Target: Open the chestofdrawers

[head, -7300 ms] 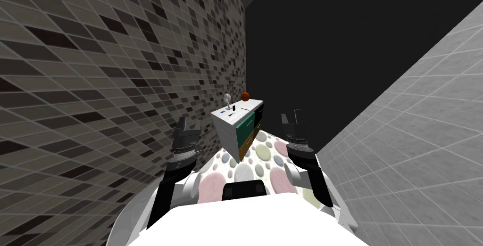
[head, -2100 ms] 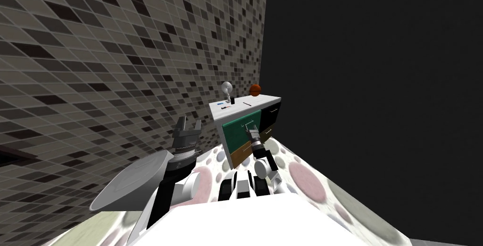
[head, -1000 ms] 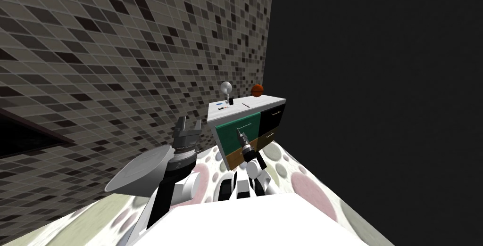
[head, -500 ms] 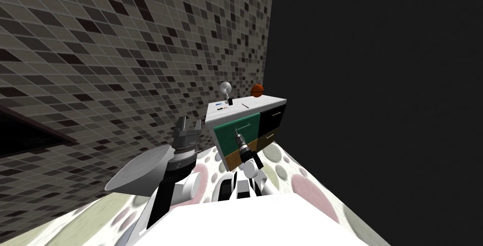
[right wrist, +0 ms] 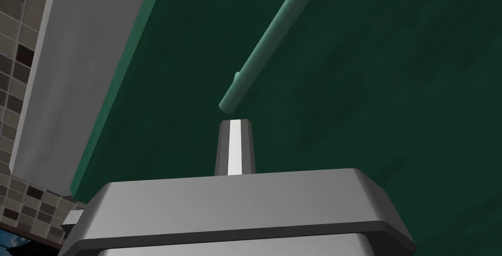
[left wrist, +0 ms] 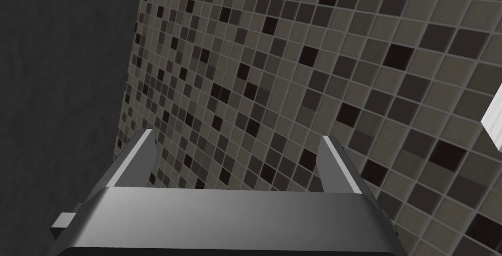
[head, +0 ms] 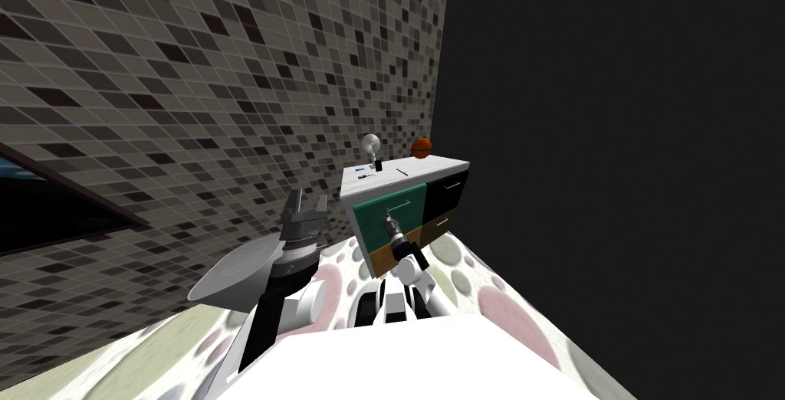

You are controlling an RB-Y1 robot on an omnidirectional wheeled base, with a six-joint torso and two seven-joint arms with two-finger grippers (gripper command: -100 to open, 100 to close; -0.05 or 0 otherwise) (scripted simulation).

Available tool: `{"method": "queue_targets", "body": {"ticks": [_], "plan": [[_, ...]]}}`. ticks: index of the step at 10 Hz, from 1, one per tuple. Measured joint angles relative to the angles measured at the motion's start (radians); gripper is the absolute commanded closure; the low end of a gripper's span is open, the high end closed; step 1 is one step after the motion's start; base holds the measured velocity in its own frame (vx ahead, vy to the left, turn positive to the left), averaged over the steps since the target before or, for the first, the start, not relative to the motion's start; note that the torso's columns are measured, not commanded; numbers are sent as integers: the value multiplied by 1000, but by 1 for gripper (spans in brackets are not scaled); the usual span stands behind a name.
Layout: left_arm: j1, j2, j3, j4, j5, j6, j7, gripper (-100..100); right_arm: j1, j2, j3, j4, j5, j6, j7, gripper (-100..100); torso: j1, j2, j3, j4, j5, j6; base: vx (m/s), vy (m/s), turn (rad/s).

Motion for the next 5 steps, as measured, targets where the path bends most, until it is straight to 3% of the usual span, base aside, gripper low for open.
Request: {"method": "queue_targets", "body": {"ticks": [1, 3, 5], "plan": [[0, 0, 0, 0, 0, 0, 0, 0, -17, -14, -35, 37, 29, 32, 32, 100, 0, 2, 1, 3, 1, 0, -57, 94, -14], [0, 0, 0, 0, 0, 0, 0, 0, -10, -19, -92, 68, 86, 104, 88, 100, -11, 0, 0, 3, -3, 0, 9, 3, -8], [0, 0, 0, 0, 0, 0, 0, 0, -16, -28, -88, 83, 146, 113, 81, 100, -8, 4, 2, 4, -2, 0, 12, -23, 2]]}}
